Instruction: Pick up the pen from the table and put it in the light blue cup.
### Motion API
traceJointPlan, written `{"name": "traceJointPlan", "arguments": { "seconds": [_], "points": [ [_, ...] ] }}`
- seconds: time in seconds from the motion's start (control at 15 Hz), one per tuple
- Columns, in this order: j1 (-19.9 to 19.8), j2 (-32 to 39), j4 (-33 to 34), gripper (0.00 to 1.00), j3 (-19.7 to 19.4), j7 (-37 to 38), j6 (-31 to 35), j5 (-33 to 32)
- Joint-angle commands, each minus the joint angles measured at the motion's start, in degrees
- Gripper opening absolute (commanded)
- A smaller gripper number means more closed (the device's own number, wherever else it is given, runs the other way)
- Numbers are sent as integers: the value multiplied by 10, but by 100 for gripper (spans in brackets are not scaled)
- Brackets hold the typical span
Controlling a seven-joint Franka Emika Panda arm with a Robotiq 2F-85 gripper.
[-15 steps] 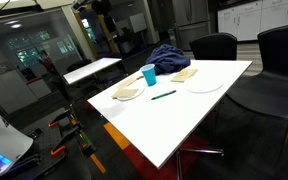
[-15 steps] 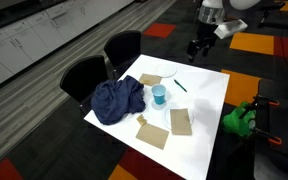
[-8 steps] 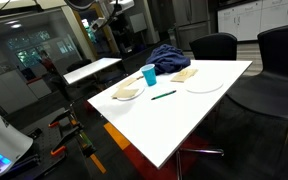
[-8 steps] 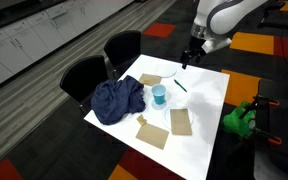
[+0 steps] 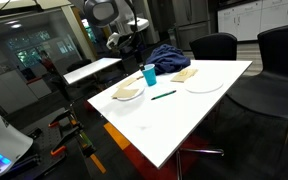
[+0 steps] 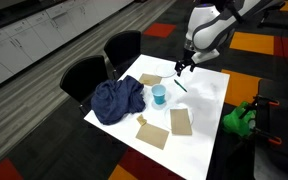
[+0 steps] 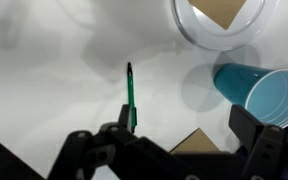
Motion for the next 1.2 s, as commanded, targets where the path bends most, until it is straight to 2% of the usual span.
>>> {"name": "traceJointPlan", "arguments": {
  "seconds": [0.0, 0.4, 0.87, 1.13],
  "points": [
    [-16, 57, 44, 100, 11, -22, 11, 19],
    [-27, 137, 97, 100, 7, -16, 24, 10],
    [-52, 205, 155, 100, 11, -69, 32, -2],
    [-53, 235, 175, 100, 15, -86, 49, -5]
  ]
}}
